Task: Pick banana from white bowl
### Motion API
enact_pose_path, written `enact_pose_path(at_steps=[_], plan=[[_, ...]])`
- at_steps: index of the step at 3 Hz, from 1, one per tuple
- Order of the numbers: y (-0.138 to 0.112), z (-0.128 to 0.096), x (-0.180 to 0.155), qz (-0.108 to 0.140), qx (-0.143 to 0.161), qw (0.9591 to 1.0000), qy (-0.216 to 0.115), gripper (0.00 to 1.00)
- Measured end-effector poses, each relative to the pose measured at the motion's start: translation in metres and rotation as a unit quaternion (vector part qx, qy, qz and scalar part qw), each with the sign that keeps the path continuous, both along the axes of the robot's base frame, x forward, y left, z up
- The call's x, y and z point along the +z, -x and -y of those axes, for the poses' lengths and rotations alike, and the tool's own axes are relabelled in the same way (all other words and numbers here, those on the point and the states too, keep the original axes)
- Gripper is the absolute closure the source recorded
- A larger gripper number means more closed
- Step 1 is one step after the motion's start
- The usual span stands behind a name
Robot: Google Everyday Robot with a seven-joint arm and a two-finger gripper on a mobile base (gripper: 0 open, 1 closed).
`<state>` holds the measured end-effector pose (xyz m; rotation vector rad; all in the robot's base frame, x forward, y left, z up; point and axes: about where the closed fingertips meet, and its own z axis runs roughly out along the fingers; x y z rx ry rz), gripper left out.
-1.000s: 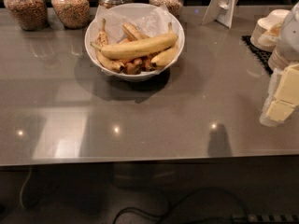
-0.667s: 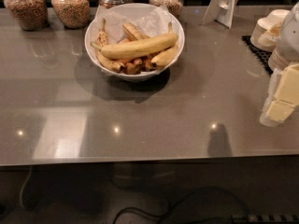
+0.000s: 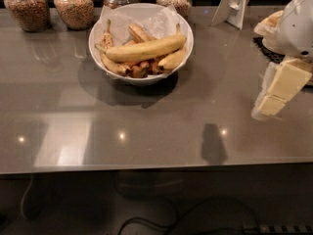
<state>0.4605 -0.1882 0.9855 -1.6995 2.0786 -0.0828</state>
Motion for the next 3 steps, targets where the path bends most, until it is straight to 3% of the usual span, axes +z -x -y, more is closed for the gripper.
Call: enact_pose_path(at_steps=[1, 3], plan=[[-0.025, -0.031, 0.009, 0.034, 0.032, 0.9985, -0.03, 0.0], [-0.088, -0.091, 0.021, 0.087, 0.085, 0.9893, -0.08, 0.0]])
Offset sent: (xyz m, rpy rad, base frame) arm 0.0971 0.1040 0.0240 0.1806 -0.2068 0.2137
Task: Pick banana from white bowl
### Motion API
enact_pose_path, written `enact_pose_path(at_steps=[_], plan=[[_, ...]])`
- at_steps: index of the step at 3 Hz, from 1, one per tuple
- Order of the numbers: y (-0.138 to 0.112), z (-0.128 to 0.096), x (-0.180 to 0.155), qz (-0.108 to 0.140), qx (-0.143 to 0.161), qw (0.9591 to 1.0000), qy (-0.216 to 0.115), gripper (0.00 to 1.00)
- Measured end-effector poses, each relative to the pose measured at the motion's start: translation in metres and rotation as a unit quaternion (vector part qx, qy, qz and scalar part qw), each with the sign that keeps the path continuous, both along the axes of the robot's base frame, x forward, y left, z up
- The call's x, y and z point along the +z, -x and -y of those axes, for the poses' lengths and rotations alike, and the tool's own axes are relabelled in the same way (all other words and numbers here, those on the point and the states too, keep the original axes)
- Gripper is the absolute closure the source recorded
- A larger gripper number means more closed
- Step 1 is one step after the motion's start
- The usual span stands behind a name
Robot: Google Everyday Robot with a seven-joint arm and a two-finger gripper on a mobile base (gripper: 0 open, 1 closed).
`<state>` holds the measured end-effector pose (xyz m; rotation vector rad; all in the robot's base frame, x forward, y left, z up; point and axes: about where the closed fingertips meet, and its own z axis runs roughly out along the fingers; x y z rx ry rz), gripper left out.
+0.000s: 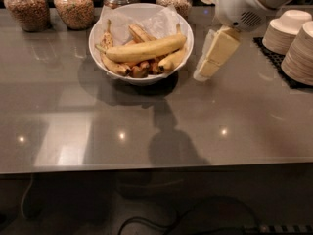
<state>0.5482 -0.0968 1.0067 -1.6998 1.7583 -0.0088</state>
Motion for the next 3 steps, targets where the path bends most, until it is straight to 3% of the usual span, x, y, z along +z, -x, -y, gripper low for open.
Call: enact_pose_path(at_steps=[1, 2, 3], plan=[[-0.029, -0.034, 0.002, 0.017, 0.019, 0.9993, -0.025, 0.0], [-0.029, -0.034, 0.002, 0.017, 0.019, 0.9993, -0.025, 0.0], [-0.038, -0.048, 0.002, 0.039, 0.03, 0.9988, -0.006, 0.0]])
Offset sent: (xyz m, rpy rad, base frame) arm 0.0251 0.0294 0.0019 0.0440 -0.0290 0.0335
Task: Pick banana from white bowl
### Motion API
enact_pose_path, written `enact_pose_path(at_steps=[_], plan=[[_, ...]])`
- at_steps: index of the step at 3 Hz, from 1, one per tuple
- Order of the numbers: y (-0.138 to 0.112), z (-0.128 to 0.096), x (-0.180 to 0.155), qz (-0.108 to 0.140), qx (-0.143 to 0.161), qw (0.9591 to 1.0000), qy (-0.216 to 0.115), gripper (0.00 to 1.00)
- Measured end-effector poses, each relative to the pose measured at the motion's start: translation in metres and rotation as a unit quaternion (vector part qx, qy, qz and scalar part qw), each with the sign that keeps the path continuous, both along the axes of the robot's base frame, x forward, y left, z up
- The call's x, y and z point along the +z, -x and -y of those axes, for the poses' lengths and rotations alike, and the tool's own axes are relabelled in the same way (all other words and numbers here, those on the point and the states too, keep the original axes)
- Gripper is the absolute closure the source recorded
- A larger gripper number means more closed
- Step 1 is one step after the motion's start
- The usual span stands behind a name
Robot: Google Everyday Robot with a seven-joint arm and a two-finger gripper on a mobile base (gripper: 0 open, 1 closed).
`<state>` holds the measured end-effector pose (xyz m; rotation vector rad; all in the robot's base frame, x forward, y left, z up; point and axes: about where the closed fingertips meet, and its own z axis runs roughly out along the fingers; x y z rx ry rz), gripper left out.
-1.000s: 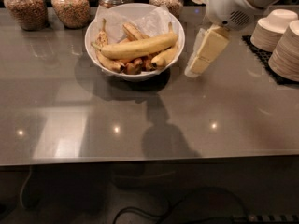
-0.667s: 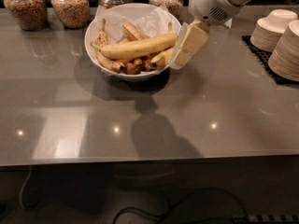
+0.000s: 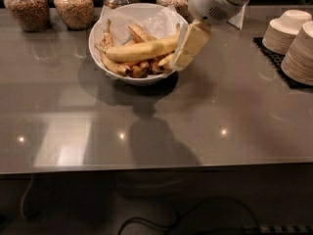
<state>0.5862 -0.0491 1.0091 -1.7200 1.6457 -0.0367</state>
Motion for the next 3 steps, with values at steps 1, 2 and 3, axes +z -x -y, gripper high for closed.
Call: enact_pose_path(at_steps=[1, 2, 3], plan=[[-0.013, -0.017, -0.001, 0.02, 0.012, 0.9996, 0.015, 0.0], [-0.031, -0.042, -0.006, 0.034, 0.023, 0.999, 0.016, 0.19], [-0.04, -0.056, -0.015, 0.035, 0.027, 0.9989, 0.014, 0.32]])
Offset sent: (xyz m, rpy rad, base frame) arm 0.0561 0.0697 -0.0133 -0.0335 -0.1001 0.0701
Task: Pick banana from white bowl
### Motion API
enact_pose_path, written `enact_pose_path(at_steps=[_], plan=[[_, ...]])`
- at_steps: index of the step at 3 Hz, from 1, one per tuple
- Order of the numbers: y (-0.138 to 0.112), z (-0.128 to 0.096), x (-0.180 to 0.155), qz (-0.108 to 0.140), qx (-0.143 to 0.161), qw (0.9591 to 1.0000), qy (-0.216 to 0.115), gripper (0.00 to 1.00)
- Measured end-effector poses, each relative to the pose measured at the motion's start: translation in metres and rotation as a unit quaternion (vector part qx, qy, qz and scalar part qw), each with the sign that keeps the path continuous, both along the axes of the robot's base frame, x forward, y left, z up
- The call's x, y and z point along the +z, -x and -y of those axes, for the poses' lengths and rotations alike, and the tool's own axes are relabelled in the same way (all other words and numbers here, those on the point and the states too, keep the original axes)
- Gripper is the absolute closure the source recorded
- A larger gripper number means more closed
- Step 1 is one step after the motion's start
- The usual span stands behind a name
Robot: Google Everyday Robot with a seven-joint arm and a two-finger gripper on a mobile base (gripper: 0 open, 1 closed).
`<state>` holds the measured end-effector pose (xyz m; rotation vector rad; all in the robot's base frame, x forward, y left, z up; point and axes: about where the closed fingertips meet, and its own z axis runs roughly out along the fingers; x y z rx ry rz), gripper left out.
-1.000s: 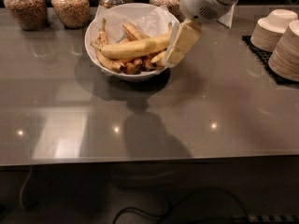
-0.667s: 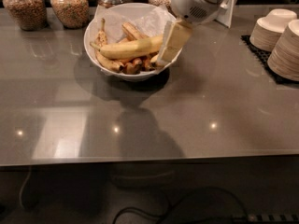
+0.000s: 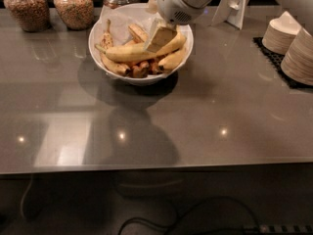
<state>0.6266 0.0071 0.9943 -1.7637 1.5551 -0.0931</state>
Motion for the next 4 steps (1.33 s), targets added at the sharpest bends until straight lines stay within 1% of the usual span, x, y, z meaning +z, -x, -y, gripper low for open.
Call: enact_pose_path(at_steps=[1, 2, 3, 4], plan=[[-0.002, -0.005, -0.01, -0.006, -0.004, 1.0, 0.0, 0.32], [-0.002, -0.004, -0.022, -0.017, -0.009, 0.9998, 0.002, 0.35], [-0.007, -0.001, -0.033, -0.019, -0.016, 0.9997, 0.007, 0.35], [-0.016, 0.005, -0.041, -0.015, -0.028, 0.9994, 0.011, 0.36]])
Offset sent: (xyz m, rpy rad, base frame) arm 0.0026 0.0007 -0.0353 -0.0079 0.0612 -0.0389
